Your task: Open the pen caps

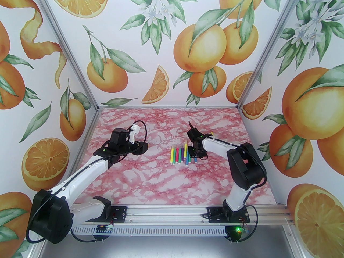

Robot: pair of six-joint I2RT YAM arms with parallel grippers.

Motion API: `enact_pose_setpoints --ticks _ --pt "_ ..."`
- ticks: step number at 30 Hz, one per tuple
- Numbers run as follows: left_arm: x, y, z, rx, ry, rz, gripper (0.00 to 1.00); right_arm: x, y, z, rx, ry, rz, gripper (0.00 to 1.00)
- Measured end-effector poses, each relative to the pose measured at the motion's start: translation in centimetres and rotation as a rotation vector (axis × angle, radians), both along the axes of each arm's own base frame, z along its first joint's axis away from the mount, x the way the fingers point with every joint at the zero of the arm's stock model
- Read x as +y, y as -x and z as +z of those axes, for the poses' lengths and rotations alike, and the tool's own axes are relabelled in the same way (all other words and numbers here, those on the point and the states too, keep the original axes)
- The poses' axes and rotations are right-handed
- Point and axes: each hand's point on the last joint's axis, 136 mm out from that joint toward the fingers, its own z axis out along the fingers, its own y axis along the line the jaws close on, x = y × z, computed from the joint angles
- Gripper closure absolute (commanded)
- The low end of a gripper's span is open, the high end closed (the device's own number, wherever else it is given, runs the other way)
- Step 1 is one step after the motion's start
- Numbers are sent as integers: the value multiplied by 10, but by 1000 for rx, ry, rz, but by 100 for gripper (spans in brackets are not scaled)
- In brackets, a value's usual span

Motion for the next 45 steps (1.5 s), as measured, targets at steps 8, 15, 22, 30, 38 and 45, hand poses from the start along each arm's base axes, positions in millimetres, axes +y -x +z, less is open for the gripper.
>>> enact_pose_setpoints --ticks 8,15,22,30,38,45 --pt "1 0 1 -9 -6 -3 33 1 -1 0 16 9 22 73" --pt "1 0 1 -10 -8 -5 33 2 -1 1 32 8 46 83" --pt "2 0 1 -12 -15 -2 33 2 -1 1 38 3 52 88" --pt "1 0 0 -1 -5 8 33 1 -2 3 27 -1 61 90" --pt "-7 -1 -10 61 37 31 33 -1 -5 21 -56 -41 86 90" --pt "-40 -9 -10 113 94 -18 32 30 -8 54 -178 -223 164 92"
